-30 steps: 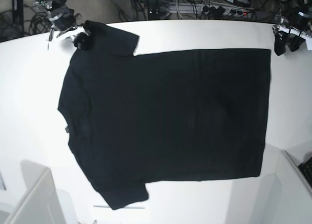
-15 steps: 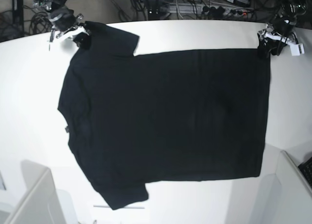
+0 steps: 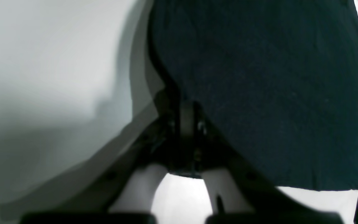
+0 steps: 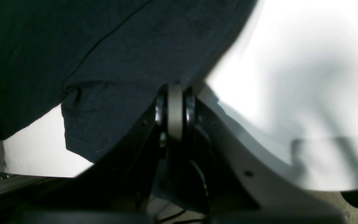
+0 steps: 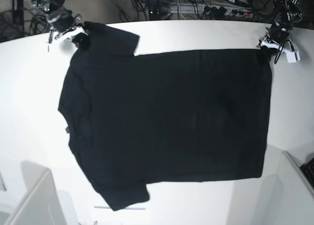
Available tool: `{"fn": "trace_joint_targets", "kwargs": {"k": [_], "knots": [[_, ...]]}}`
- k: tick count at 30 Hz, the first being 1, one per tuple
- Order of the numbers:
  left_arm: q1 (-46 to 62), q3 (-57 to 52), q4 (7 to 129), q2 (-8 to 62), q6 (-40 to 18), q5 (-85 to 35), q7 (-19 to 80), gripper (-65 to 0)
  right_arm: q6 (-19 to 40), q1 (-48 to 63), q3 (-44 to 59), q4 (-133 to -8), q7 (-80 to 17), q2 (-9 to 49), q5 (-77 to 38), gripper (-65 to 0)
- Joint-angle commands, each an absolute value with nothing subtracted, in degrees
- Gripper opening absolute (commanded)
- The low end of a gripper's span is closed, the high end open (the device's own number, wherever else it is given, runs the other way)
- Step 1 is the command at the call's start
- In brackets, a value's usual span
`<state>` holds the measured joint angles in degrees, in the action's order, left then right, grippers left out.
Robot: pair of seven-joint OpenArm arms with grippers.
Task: Fold the T-shirt properly
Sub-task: 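Lift the shoulder edge and fold it across the shirt body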
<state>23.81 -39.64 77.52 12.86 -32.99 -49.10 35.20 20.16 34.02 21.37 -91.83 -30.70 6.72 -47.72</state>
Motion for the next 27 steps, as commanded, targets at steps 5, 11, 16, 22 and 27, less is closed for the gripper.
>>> {"fn": "trace_joint_targets", "kwargs": {"k": [5, 11, 16, 22, 27], "knots": [[25.36, -39.87, 78.37, 13.93, -32.75, -48.48, 35.74, -65.0, 18.15, 34.59, 21.76, -92.00, -32.22, 7.25, -45.05, -65.0], [29.58, -40.13, 83.82, 14.02, -32.75, -48.48, 35.65, -65.0, 18.15, 37.32, 21.85, -96.40, -32.13, 6.90, -45.05, -65.0], [32.75, -40.31, 86.90, 14.02, -32.75, -48.48, 35.65, -65.0, 17.98, 39.96, 21.93, -99.03, -32.13, 6.81, -45.05, -65.0], [36.97, -40.40, 91.74, 14.02, -32.75, -48.48, 35.47, -65.0, 17.98, 42.86, 21.93, -102.81, -32.13, 6.64, -45.14, -65.0], [38.81, -40.40, 95.25, 13.85, -32.66, -48.48, 35.65, -65.0, 17.89, 43.74, 21.85, -107.82, -32.22, 6.64, -45.14, -65.0]]}}
